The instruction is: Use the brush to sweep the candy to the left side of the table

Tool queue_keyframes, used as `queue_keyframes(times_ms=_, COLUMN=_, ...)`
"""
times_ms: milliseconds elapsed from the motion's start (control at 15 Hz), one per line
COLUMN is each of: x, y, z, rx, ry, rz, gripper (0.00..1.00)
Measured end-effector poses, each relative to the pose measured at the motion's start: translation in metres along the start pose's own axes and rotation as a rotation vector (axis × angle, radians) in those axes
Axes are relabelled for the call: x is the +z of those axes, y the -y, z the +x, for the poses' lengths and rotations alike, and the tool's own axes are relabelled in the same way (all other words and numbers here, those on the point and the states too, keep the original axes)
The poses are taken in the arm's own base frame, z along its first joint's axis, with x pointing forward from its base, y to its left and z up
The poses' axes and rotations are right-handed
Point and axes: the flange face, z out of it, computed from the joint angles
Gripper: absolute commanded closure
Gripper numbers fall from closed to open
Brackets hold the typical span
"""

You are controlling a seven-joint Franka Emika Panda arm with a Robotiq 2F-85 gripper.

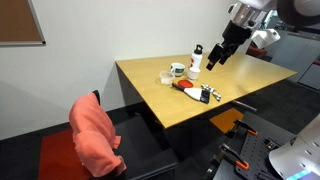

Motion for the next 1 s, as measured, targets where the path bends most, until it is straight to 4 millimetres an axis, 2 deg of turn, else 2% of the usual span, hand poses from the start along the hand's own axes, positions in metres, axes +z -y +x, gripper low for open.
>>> queue_keyframes(times_ms=467, x=0.001, y=0.0, z=0.0, rx=-0.002, ry=0.002, rz=0.001, gripper=0.0)
queue_keyframes(times_ms=600, x=-0.001, y=-0.007, z=0.004, rx=-0.028, ry=-0.001, rz=0.0, gripper=0.0)
queue_keyframes(times_ms=800, x=0.005, y=-0.041, z=0.015, rx=-0.114, ry=0.002, rz=-0.011, gripper=0.0)
queue_keyframes(times_ms=1000, x=0.023, y=-0.094, z=0.028, rx=-0.188, ry=0.004, rz=0.004, gripper=0.0)
